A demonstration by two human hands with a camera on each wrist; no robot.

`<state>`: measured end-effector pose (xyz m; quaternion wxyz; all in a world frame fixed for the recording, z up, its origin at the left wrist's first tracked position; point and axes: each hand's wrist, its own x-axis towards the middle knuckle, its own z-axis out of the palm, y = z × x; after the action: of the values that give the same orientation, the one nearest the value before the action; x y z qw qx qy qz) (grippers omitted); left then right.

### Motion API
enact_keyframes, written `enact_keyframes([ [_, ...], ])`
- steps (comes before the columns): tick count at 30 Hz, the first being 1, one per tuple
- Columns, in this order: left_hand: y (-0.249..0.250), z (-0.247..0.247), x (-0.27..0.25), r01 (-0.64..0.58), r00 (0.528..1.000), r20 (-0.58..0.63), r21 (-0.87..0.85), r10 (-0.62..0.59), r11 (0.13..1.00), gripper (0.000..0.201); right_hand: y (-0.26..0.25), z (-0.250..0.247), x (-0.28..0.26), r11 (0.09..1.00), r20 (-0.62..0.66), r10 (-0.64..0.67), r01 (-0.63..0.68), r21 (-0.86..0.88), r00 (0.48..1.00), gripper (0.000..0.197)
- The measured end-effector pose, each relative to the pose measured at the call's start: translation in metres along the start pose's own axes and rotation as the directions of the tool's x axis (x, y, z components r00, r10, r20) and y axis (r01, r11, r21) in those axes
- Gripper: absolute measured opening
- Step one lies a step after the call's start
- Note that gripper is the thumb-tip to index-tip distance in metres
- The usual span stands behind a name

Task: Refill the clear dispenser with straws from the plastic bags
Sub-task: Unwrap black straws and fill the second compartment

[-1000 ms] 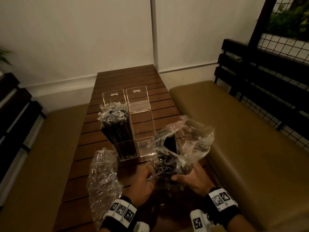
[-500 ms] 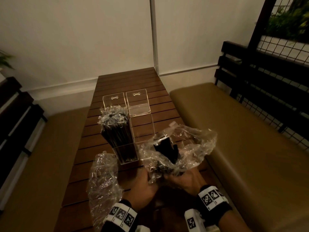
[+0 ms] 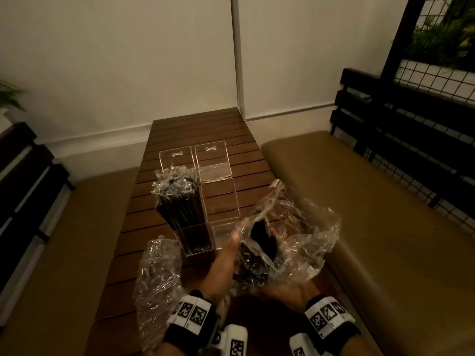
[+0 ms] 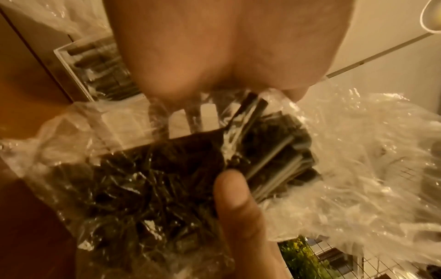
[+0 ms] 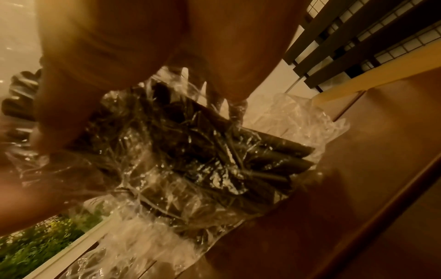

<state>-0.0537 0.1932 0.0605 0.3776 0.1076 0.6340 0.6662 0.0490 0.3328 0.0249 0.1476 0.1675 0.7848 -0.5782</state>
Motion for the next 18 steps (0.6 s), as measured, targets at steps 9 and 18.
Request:
enact_keyframes([
  [9,-0.015,-0.004,0.007,0.069,0.99,-0.113,-0.173,-0.089,0.983,0.049,0.01,-0.003,0.0,0.99,-0.312,-0.144,0.14,-0.035,0.939,0.053],
  [18,0.001,-0.006,-0.016,-0.314,0.942,-0.079,0.142,0.327,0.939,0.038,0.002,-0.019,-0.014,0.962,-0.333,-0.221,0.261,0.079,0.917,0.036],
])
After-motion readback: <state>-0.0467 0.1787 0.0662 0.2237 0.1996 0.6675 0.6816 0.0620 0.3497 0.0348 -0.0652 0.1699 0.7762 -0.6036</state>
